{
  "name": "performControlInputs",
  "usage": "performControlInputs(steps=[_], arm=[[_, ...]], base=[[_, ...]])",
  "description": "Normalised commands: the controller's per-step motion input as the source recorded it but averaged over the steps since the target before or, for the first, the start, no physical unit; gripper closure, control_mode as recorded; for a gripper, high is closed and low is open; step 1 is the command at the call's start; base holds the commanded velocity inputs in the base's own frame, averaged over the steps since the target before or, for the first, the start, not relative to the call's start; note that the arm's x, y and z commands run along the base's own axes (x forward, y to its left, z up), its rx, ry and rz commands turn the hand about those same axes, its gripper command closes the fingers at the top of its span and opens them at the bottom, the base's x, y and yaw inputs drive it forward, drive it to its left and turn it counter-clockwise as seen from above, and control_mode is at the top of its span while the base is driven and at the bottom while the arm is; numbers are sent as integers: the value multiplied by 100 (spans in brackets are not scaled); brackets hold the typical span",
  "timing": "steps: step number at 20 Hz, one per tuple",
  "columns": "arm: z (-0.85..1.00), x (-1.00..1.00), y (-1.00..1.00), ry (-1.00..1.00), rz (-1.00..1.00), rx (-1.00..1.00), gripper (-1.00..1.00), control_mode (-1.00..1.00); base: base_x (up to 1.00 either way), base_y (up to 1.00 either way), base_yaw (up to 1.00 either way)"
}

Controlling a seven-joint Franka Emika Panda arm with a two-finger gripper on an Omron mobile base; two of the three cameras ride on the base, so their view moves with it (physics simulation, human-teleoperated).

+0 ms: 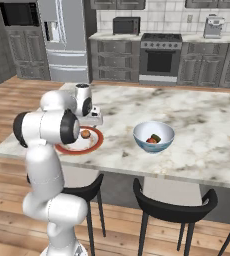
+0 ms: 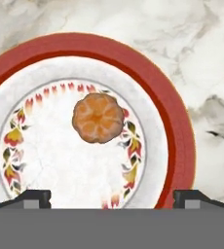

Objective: Take the fruits from the plate on the dining counter and place two fruits in each bowl.

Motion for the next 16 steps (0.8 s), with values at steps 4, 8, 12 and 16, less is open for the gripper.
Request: performControlInputs(steps=[4,8,12,16], arm=[[-20,45,7,0,0,6,-100,-100],[-29,30,0,0,0,2,-100,-100],[-31,20,0,0,0,0,-100,-100],[-33,13,3,0,0,0,-100,-100]], base=[[0,0,0],[0,0,0],[0,0,0],[0,0,0]])
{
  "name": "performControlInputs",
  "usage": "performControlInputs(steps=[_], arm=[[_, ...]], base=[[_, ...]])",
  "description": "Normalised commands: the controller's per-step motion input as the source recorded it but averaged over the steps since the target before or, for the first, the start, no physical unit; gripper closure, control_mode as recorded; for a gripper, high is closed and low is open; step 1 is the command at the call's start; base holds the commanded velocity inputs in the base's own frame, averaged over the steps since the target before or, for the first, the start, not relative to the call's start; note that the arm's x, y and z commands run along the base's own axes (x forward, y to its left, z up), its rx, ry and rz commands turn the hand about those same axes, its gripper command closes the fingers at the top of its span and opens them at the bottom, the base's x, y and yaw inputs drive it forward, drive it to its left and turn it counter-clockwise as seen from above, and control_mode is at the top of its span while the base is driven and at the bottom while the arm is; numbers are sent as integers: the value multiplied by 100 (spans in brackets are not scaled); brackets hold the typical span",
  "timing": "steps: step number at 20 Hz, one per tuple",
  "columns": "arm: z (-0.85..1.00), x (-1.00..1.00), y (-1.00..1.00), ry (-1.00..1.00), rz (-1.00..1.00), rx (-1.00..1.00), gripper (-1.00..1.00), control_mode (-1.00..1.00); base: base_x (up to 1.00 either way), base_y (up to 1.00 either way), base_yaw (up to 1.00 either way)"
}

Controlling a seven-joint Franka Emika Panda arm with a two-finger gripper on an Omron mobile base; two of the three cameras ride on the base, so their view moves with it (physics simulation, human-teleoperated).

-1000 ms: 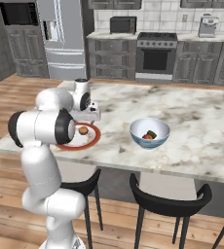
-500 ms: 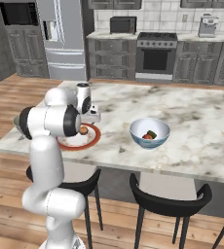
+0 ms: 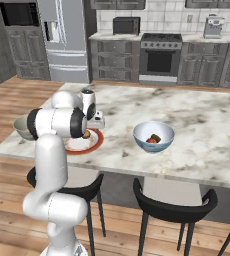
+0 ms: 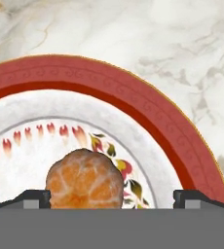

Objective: Take the fruits from the plate on the dining counter and place two fruits in each bowl.

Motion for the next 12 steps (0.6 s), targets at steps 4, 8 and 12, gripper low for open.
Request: performControlInputs(steps=[4,8,12], arm=[[-19,1,0,0,0,0,-100,-100],[-1,0,0,0,0,0,-100,-100],[0,-6,0,0,0,0,-100,-100]], base=[[0,0,0],[0,0,0],[0,0,0]])
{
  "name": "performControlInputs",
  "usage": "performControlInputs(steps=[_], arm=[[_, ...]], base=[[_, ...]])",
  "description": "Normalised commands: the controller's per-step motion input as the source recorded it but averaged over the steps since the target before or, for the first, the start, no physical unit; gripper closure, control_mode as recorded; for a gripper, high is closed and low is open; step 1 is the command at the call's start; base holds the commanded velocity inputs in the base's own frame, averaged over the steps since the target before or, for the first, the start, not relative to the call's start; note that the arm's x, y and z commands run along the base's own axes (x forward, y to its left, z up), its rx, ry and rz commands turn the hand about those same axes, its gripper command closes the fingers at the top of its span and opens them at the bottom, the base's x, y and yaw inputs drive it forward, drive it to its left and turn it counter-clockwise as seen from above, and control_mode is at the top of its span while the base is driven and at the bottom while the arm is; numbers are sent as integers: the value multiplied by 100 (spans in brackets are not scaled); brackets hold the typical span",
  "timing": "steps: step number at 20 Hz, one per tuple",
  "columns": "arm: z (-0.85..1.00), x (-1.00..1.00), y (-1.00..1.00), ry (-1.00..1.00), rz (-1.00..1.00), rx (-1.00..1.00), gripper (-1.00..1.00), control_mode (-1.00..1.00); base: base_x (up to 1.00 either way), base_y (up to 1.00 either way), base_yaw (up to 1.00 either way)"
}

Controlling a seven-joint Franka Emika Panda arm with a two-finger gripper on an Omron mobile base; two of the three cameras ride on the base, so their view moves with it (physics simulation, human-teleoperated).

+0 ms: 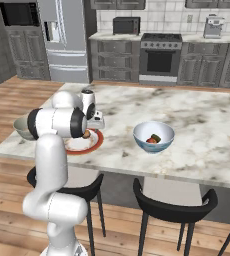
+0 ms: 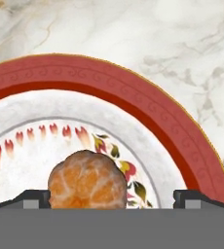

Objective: Take the fruits from the plate on the dining counter and place two fruits in each bowl.

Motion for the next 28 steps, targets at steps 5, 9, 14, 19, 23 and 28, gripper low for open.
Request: performControlInputs(steps=[5,9,14,19,23,28], arm=[[-9,-22,3,0,0,0,-100,-100],[-7,-18,8,0,0,0,-100,-100],[-7,7,8,-5,0,0,-100,-100],[-14,18,0,-2,0,0,-100,-100],[-25,7,4,0,0,0,-100,-100],[-9,1,4,0,0,0,100,-100]], base=[[0,0,0],[0,0,0],[0,0,0],[0,0,0],[0,0,0],[0,0,0]])
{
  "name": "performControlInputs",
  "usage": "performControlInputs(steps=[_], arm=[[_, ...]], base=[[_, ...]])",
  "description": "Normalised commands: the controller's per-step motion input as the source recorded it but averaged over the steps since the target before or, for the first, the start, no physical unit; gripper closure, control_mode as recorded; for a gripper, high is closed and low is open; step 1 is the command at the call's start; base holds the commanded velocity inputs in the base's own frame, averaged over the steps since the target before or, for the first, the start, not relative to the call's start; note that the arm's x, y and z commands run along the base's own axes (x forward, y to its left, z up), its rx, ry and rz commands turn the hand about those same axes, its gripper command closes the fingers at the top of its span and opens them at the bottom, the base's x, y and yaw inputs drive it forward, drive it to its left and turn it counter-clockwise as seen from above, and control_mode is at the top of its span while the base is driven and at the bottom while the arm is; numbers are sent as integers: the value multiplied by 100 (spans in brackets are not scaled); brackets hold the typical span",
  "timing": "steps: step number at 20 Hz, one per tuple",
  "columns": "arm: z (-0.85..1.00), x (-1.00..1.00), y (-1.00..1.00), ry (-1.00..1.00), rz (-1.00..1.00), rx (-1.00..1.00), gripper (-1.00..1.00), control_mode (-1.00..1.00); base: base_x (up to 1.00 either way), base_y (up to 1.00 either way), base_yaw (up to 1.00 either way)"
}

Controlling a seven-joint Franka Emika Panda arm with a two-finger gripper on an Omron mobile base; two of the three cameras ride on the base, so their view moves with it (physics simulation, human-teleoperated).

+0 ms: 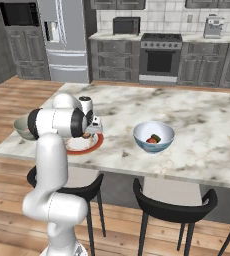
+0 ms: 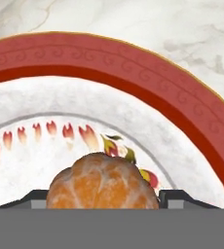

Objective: Take the fruits from the plate on the dining counter and place two fruits in each bowl.

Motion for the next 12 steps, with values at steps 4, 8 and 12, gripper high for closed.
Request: performControlInputs(steps=[4,8,12], arm=[[0,0,0,-2,0,0,100,-100],[26,0,0,0,1,3,100,-100],[65,-47,11,0,4,2,100,-100]], base=[[0,0,0],[0,0,0],[0,0,0]])
